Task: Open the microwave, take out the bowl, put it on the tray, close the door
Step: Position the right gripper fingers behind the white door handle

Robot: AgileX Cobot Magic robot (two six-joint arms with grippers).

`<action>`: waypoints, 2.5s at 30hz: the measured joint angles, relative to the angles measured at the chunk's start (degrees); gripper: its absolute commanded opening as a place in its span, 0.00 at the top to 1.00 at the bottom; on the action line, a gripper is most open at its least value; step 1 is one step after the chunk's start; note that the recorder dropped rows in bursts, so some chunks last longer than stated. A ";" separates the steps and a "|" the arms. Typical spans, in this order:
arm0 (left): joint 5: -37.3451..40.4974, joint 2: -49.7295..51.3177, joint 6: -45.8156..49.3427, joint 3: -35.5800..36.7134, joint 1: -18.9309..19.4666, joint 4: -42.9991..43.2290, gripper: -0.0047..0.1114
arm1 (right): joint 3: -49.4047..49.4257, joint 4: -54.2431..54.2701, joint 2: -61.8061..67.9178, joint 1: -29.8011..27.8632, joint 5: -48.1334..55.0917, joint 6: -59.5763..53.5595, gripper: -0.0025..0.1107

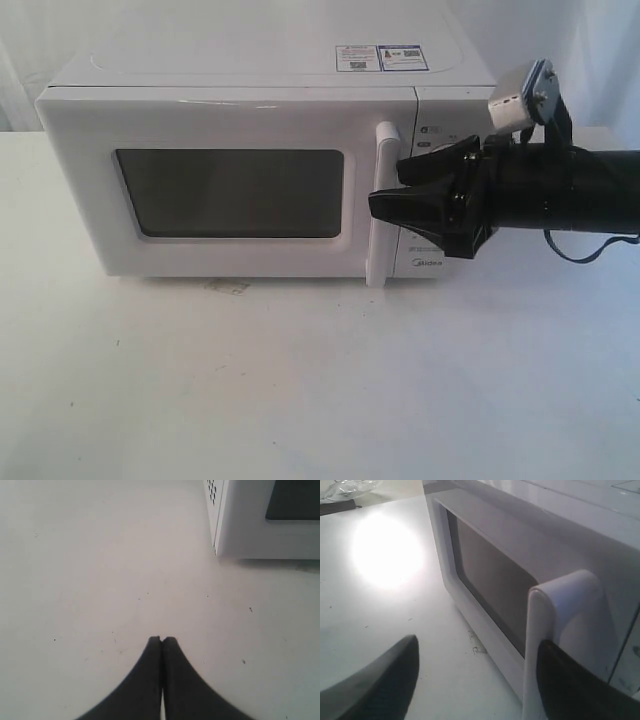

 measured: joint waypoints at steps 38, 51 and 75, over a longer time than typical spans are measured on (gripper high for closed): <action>0.00 0.00 0.00 0.00 0.00 0.00 0.96 | -4.12 -3.52 -3.25 2.21 -4.25 0.00 0.42; 0.00 0.00 0.00 0.00 0.00 0.00 0.96 | -1.10 -3.31 -4.02 1.40 -11.42 0.00 0.42; 0.00 0.00 0.00 0.00 0.00 0.00 0.96 | -1.96 3.20 1.21 3.70 -7.87 0.00 0.42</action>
